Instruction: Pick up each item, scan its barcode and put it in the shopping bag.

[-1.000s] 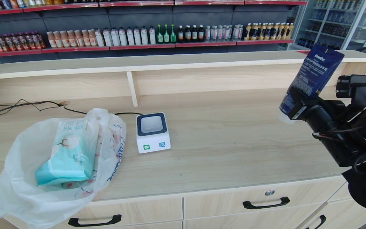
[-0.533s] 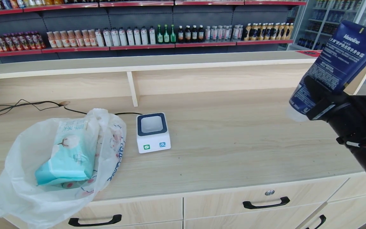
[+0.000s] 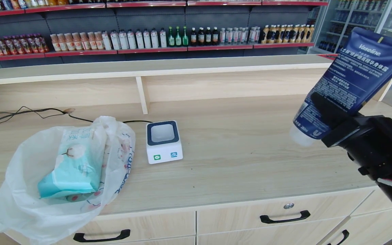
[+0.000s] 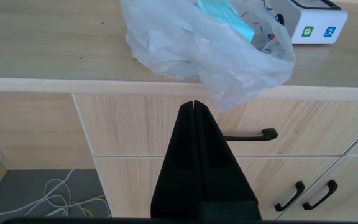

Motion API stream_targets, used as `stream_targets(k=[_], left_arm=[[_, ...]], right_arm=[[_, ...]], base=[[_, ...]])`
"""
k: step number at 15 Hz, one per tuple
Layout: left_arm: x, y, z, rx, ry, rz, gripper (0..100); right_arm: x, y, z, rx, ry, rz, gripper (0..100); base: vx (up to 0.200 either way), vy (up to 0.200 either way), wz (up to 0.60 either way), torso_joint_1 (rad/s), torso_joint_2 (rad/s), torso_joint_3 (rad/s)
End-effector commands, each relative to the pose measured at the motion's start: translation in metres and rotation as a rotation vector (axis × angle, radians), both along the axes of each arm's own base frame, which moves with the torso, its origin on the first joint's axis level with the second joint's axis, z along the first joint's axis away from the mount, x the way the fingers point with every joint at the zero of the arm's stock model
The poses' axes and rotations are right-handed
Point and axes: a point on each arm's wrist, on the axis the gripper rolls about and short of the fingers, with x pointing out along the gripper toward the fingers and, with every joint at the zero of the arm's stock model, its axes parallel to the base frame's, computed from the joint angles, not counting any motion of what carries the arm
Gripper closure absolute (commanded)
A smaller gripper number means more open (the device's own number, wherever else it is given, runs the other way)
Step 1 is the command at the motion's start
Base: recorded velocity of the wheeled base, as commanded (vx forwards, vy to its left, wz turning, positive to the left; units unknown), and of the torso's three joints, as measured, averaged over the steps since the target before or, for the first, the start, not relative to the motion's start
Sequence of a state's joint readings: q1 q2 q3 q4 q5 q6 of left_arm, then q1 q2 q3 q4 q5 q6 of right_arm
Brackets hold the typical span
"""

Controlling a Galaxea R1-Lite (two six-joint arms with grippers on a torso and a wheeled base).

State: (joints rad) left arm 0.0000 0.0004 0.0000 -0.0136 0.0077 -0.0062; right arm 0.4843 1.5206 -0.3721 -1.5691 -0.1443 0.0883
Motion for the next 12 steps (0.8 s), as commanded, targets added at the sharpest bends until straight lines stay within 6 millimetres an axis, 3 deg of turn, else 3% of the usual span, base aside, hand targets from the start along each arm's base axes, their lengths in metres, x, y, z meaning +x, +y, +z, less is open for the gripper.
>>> stream_targets(k=[1,12], left_arm=[[0.000,0.000,0.000,0.000,0.001,0.000,100],[0.000,0.000,0.000,0.000,0.001,0.000,100]], right_arm=[[0.004,0.004,-0.003,0.026,0.022,0.028,100],[0.008,0.017,-0.009,0.398,0.193,0.266,100]], base=[[0.000,0.000,0.00,0.000,0.00,0.000],[0.000,0.000,0.00,0.000,0.00,0.000]])
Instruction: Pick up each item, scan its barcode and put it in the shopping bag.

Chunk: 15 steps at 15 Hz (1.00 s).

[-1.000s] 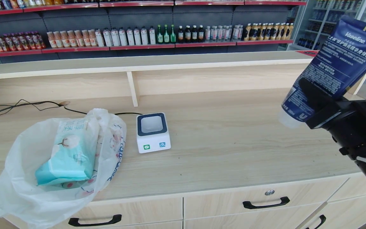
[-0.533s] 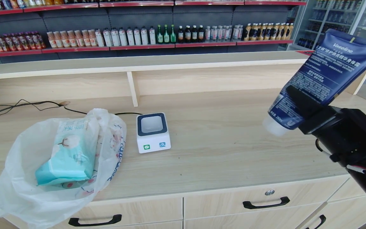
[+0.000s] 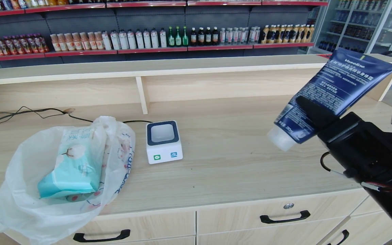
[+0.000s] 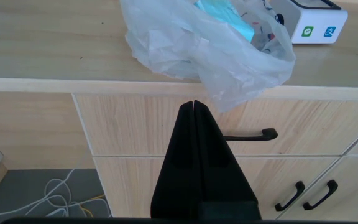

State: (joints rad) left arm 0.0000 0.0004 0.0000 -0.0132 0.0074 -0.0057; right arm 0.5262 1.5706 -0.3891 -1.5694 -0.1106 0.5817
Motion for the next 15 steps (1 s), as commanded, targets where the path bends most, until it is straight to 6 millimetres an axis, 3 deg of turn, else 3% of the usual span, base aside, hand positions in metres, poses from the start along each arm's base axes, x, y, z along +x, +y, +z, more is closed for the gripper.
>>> stream_targets(k=[1,4,8,15], left_arm=[[0.000,0.000,0.000,0.000,0.000,0.000,100],[0.000,0.000,0.000,0.000,0.000,0.000,100],[0.000,0.000,0.000,0.000,0.000,0.000,100],[0.000,0.000,0.000,0.000,0.000,0.002,100]], right_arm=[[0.003,0.002,-0.002,0.030,0.023,0.017,100],[-0.008,0.007,0.005,0.080,0.011,0.074,100],[-0.037,0.021,0.016,0.123,-0.018,0.214,100],[-0.072,0.060,0.040,0.191,-0.078,0.463,100]], base=[[0.000,0.000,0.00,0.000,0.00,0.000],[0.000,0.000,0.00,0.000,0.00,0.000],[0.000,0.000,0.00,0.000,0.00,0.000],[0.000,0.000,0.00,0.000,0.00,0.000]])
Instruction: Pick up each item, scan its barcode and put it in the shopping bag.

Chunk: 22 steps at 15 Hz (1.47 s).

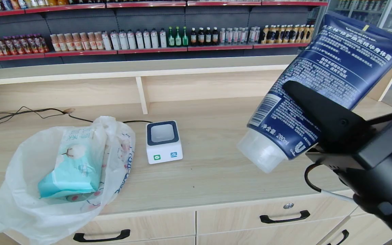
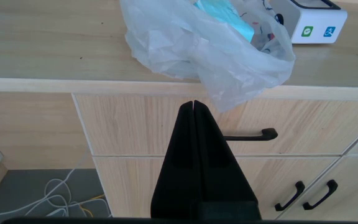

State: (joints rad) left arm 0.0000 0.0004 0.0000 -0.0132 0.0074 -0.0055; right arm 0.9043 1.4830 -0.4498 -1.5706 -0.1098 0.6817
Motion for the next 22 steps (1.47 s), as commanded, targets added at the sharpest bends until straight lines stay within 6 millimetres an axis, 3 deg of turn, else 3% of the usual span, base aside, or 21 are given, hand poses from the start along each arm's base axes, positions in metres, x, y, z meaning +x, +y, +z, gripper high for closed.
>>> stream_targets(k=[1,14,22], left_arm=[[0.000,0.000,0.000,-0.001,0.000,0.000,100],[0.000,0.000,0.000,-0.001,0.000,0.000,100],[0.000,0.000,0.000,-0.001,0.000,0.000,100]], right_arm=[[-0.010,0.009,0.006,0.025,-0.010,0.069,100],[-0.037,0.026,0.015,0.072,-0.008,0.233,100],[-0.037,0.030,0.013,0.059,-0.010,0.254,100]], base=[[0.000,0.000,0.00,0.000,0.00,0.000],[0.000,0.000,0.00,0.000,0.00,0.000],[0.000,0.000,0.00,0.000,0.00,0.000]])
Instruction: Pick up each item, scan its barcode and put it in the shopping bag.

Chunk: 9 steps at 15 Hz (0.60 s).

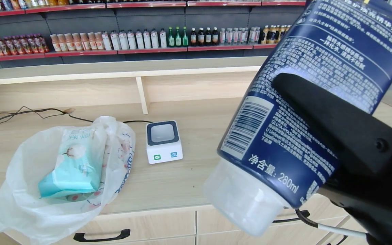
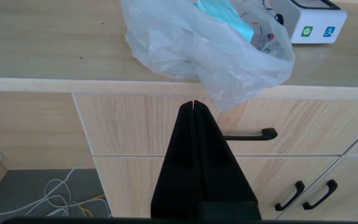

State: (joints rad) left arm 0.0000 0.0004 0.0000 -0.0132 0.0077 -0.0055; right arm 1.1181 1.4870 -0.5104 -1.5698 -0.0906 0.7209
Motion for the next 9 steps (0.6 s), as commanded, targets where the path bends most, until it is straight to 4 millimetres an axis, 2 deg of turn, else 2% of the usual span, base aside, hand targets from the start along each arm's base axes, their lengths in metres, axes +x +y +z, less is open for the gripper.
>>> stream_targets(k=[1,9], left_arm=[[0.0001,0.0000,0.0001,-0.001,0.000,0.000,100],[0.0001,0.0000,0.0001,-0.001,0.000,0.000,100]], right_arm=[[-0.0010,0.0020,-0.0010,-0.004,0.002,0.008,100],[-0.0101,0.0101,-0.0056,-0.017,0.018,0.066,100]], base=[[0.000,0.000,0.00,0.000,0.00,0.000],[0.000,0.000,0.00,0.000,0.00,0.000]])
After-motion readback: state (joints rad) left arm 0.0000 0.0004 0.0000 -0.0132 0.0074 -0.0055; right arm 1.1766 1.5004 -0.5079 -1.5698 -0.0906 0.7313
